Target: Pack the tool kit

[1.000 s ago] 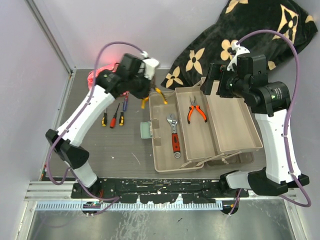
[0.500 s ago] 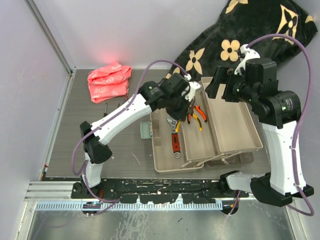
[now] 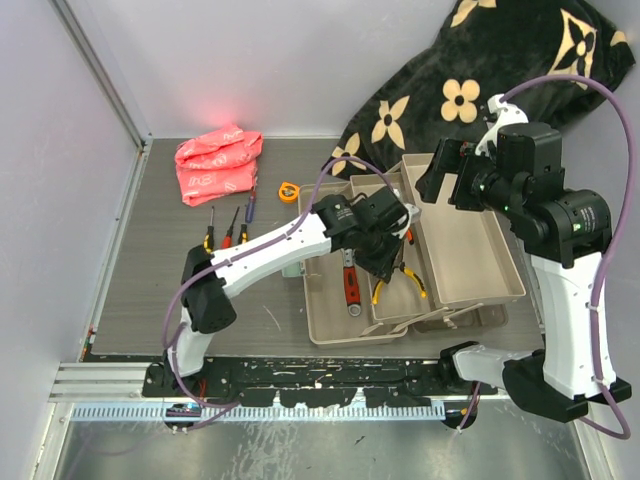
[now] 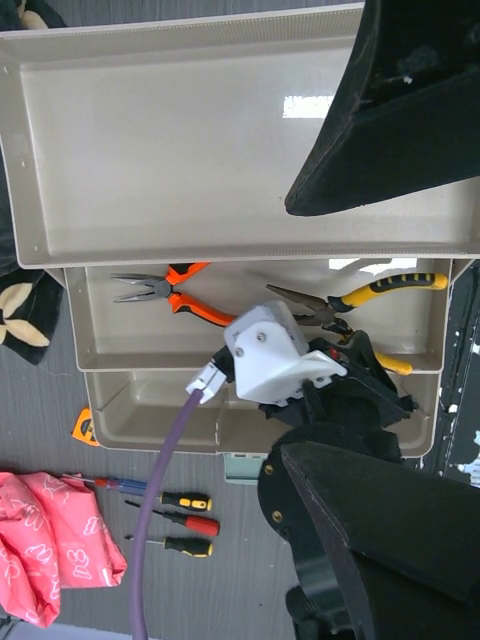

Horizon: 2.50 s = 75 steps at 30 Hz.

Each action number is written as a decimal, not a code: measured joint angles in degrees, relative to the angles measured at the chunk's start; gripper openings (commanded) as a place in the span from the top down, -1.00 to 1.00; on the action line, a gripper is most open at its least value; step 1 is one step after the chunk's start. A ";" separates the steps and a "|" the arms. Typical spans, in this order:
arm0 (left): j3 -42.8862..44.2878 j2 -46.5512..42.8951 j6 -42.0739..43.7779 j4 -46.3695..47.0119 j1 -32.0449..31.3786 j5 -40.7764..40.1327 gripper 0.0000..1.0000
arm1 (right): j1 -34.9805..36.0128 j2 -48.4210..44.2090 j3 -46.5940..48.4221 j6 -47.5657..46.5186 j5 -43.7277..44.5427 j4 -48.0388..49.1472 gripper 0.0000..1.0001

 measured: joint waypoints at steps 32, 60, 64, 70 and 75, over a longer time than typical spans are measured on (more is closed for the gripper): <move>5.31 -1.22 7.56 1.70 5.75 -19.45 -0.12 | 0.00 -0.11 -1.68 -0.72 1.16 0.46 -1.00; -12.46 0.02 27.23 -3.72 61.22 -8.35 -0.04 | 0.00 3.74 -6.10 -1.49 -3.56 7.13 -1.00; -17.97 2.10 27.63 -2.36 61.22 -8.13 -0.02 | 0.00 3.63 -6.19 -1.46 -3.52 7.04 -1.00; -24.35 3.06 27.43 0.46 61.22 -8.28 -0.02 | 0.00 3.48 -6.19 -1.49 -3.48 6.45 -1.00; -24.39 3.23 27.10 4.13 61.22 -8.46 0.03 | 0.00 3.52 -5.77 -1.51 -3.48 5.49 -1.00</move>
